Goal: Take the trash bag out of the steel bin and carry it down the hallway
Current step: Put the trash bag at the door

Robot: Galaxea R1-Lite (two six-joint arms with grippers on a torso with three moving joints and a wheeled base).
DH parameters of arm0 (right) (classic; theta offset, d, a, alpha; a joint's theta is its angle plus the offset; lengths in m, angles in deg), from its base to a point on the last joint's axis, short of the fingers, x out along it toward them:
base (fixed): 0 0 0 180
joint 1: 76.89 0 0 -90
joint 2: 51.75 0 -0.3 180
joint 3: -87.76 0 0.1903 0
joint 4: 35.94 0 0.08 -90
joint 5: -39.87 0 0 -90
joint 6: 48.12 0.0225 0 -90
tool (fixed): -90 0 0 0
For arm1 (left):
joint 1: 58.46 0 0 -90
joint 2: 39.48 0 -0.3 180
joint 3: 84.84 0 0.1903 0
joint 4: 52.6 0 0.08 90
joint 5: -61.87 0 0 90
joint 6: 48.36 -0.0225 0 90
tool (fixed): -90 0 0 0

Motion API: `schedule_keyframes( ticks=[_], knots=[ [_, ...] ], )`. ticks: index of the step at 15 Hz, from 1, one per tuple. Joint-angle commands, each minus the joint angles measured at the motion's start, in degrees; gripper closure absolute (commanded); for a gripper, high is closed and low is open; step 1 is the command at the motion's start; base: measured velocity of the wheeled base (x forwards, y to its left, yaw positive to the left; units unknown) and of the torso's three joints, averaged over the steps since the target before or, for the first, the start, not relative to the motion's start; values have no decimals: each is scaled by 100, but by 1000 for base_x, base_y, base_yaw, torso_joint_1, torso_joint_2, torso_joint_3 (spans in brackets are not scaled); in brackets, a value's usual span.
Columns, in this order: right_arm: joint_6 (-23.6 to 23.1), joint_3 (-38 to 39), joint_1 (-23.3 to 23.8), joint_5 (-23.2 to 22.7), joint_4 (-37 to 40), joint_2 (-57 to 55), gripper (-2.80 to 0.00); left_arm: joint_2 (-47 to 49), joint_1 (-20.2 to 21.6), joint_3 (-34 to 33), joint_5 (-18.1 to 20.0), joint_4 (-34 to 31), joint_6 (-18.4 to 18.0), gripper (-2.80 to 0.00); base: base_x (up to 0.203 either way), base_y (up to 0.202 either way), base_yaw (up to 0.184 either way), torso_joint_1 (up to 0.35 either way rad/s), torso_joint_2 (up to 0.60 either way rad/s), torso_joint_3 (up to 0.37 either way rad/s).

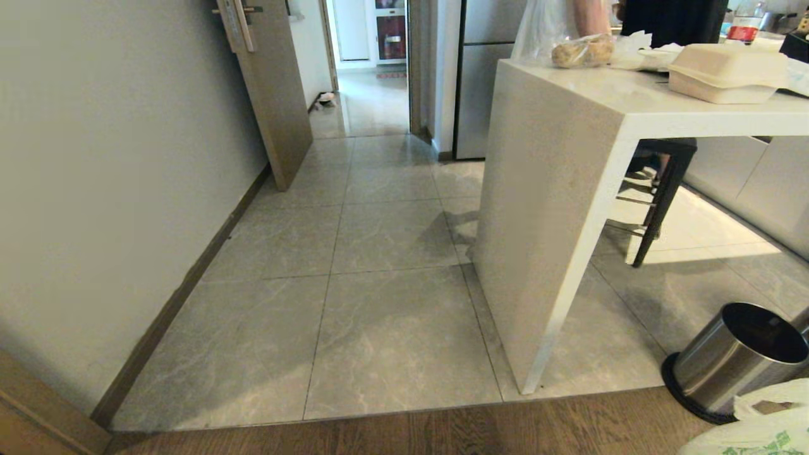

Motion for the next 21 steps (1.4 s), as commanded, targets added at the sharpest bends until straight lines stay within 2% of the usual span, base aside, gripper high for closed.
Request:
schedule_keyframes(
  ticks=[1,8,16,21],
  knots=[
    [0,53,0,0,-9,-6,0,0,0,0,-1,0,9,0,0,0,0,0,0,0],
    [0,53,0,0,-15,1,0,0,0,0,-1,0,0,0,1,-5,90,2,2,3],
    [0,53,0,0,-17,-6,0,0,0,0,-1,0,9,0,0,0,0,0,0,0],
    [0,53,0,0,-18,-2,0,0,0,0,-1,0,18,0,157,0,-1,1,1,4]
  ],
)
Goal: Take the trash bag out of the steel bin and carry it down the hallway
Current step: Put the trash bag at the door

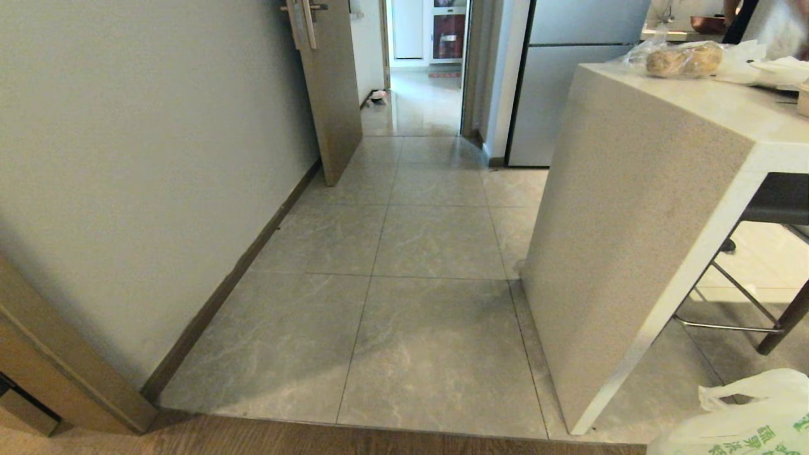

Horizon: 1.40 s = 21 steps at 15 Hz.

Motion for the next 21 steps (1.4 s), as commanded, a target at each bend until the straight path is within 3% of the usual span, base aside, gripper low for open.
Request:
schedule_keyframes(
  ticks=[1,21],
  knots=[
    [2,53,0,0,2,-9,0,0,0,0,-1,5,2,0,192,0,1,2,-1,3],
    [10,53,0,0,-7,-9,0,0,0,0,-1,5,2,0,189,0,0,2,2,3]
  ],
)
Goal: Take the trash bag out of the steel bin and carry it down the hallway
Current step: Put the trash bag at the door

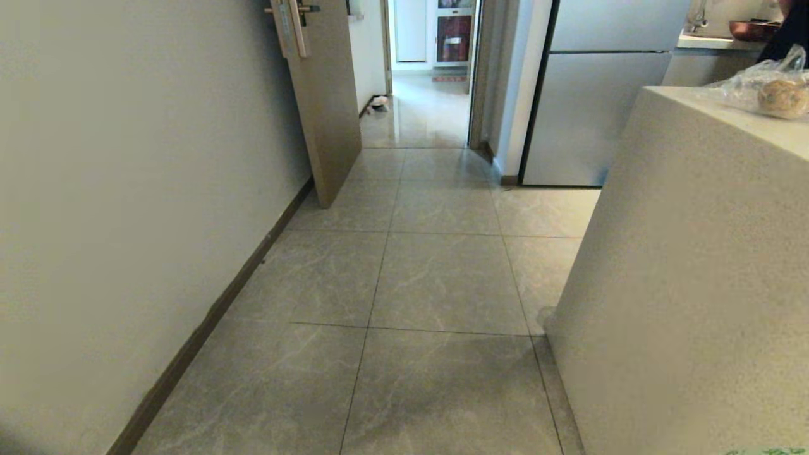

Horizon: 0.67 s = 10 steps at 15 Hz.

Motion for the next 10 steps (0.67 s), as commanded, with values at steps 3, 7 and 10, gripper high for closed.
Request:
schedule_keyframes(
  ticks=[3,7,10],
  knots=[
    [5,53,0,0,-2,-9,0,0,0,0,1,2,2,0,189,0,1,2,1,2],
    [0,53,0,0,-2,-9,0,0,0,0,1,2,2,0,188,0,1,1,2,1],
    [-2,53,0,0,2,-6,0,0,0,0,1,2,2,0,176,0,-1,1,2,5]
  ],
)
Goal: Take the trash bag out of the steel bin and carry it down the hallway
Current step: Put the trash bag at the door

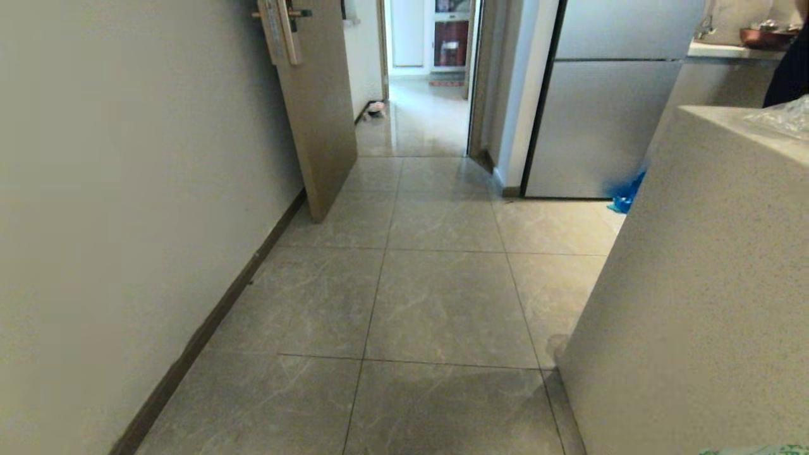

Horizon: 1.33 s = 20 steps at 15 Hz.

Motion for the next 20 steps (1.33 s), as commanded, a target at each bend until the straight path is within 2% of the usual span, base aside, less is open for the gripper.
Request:
schedule_keyframes(
  ticks=[1,9,12,17,20],
  knots=[
    [1,53,-2,-2,-7,2,0,0,5,0,2,10,2,0,102,0,-4,-9,2,9],
    [-2,53,-2,-2,-4,1,0,0,5,0,2,10,-24,0,65,0,28,2,0,0],
    [-2,53,-2,-2,-4,-6,0,0,5,0,2,1,20,0,-86,0,0,6,5,-8],
    [-2,53,-2,-2,-4,-6,0,0,5,0,2,10,-7,0,-184,0,-1,3,4,5],
    [-2,53,-2,-2,-4,-6,0,0,5,0,2,10,-16,0,-18,0,0,1,0,2]
  ],
)
